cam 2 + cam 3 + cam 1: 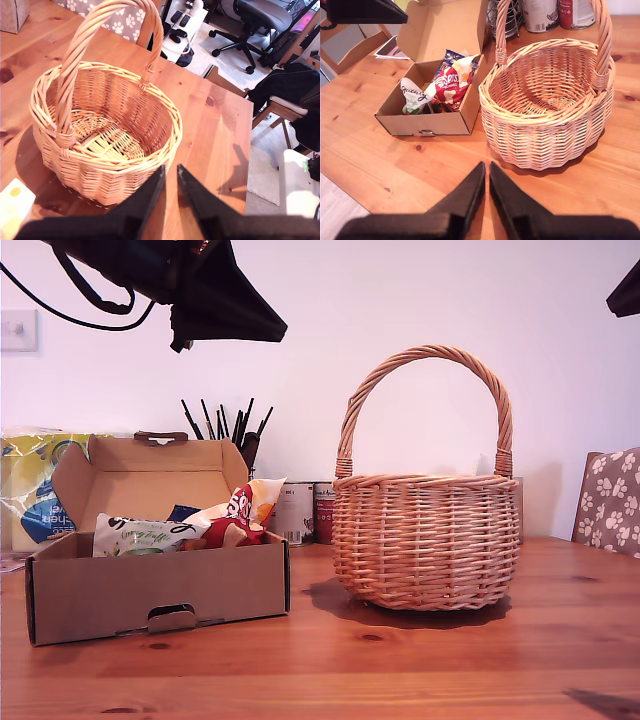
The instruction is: Move the bags of Easter eggs from the cardboard box on the left into the woven basket on the right side.
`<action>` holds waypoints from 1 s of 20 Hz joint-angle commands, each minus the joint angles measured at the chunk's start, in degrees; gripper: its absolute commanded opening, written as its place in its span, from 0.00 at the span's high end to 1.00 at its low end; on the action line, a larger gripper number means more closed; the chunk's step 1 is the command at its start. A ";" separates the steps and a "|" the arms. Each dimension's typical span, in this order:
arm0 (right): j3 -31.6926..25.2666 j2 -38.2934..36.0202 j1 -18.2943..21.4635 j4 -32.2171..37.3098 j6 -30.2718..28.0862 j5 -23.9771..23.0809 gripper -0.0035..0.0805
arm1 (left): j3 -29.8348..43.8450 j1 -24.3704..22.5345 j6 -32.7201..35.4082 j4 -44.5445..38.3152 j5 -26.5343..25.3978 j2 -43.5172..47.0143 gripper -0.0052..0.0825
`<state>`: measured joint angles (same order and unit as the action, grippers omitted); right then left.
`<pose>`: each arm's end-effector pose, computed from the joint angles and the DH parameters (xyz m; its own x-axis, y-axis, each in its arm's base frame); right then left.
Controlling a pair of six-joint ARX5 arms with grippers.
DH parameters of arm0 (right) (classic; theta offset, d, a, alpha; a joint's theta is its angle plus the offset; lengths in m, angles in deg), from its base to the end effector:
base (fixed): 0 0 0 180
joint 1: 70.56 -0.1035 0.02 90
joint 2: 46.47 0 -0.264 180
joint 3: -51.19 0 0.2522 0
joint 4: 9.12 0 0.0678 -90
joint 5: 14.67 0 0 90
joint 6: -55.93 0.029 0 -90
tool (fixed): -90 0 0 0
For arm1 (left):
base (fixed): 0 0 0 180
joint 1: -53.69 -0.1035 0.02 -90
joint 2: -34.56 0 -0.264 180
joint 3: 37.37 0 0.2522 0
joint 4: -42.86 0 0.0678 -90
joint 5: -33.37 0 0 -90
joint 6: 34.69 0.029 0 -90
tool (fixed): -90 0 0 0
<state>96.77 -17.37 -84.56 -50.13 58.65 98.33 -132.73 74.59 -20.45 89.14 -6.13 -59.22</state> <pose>0.1109 0.0393 0.2642 0.7180 0.5817 -0.3822 -0.5478 0.8110 0.2052 0.3197 -0.1461 0.3132 0.1471 -0.8821 -0.4474 0.8782 0.3246 -0.3512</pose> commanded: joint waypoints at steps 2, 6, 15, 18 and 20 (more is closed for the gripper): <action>-1.05 -0.11 0.33 0.39 -0.15 -0.66 0.97 | 0.48 -0.22 -0.72 -0.76 -0.59 0.68 0.89; -1.05 0.00 0.33 0.28 0.11 -0.63 0.97 | 0.48 -0.22 -0.74 -0.72 -0.59 0.68 0.89; -1.05 1.25 0.33 -0.09 0.48 -0.66 0.97 | 0.48 -3.02 2.34 3.28 -4.59 3.21 0.96; -1.05 2.23 0.33 0.11 0.48 -0.66 0.97 | 0.68 -5.14 4.66 7.41 -11.74 4.96 0.96; -1.05 2.91 0.20 0.79 0.46 -1.11 0.97 | 1.03 -6.47 5.18 8.50 -16.72 6.56 0.96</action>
<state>96.77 -14.68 -84.47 -50.10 58.93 97.33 -132.73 68.19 -16.05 97.55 -21.67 -53.40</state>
